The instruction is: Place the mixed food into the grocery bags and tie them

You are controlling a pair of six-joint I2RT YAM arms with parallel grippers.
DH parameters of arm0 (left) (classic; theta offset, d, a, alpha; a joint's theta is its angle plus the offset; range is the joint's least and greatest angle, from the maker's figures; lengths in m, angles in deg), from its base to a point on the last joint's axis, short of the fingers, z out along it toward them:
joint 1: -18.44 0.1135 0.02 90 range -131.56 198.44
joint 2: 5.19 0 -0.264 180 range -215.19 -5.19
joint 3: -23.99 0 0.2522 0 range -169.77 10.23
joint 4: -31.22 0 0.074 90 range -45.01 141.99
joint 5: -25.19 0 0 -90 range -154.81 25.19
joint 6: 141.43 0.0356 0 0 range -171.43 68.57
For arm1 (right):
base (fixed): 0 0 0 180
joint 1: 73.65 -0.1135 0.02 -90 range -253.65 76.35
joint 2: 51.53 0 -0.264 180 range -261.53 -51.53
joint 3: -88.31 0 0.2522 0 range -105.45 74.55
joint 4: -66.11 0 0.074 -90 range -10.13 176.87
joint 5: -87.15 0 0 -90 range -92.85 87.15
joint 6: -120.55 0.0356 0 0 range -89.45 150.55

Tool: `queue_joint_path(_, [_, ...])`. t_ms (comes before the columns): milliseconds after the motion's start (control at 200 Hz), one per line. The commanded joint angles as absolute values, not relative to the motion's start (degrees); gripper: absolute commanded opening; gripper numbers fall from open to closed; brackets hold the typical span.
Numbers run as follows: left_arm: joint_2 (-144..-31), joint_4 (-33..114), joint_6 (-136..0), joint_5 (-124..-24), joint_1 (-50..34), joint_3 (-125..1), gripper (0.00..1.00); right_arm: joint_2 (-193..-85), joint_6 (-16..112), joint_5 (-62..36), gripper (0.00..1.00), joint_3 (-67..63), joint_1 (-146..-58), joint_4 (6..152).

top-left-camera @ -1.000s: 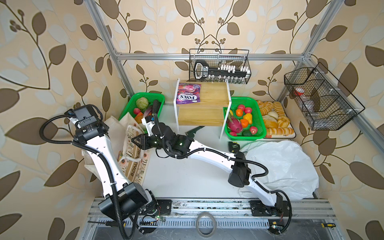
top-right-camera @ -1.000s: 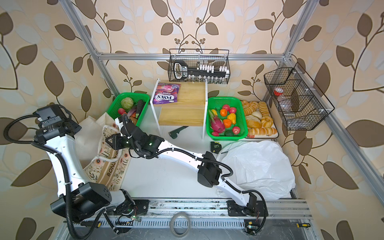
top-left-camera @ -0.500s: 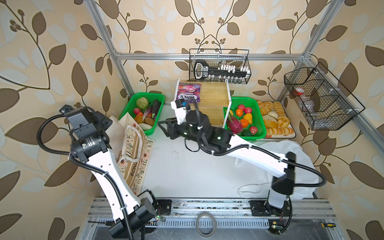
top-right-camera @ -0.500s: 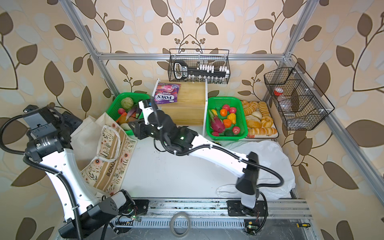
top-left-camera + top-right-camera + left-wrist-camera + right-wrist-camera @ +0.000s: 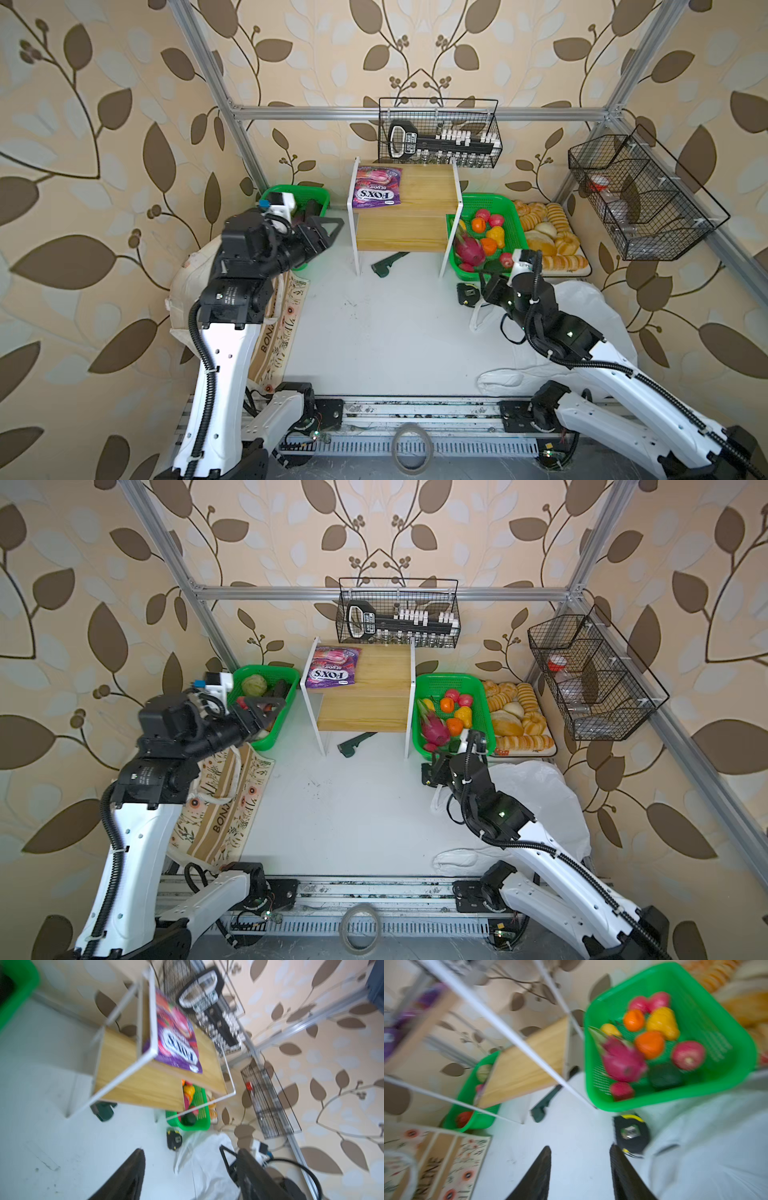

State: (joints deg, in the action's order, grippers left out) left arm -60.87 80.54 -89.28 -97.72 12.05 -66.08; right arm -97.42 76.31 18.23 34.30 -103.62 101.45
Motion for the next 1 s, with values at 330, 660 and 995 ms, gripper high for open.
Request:
queue_joint_path(330, [-62.74, 84.2, -89.25, -80.5, -17.85, -54.7, 0.77, -102.49, 73.38, 20.93, 0.5, 37.74, -80.06, 122.44])
queue_joint_path(660, [-60.78, 88.01, -87.87, -75.57, -17.93, -54.52, 0.78, -105.61, 80.08, 16.53, 0.52, 46.35, -80.59, 115.65])
queue_joint_path(995, [-57.51, 91.72, -87.25, -71.19, -17.87, -53.39, 0.8, -114.99, 80.16, 23.21, 0.58, 49.0, -83.37, 109.73])
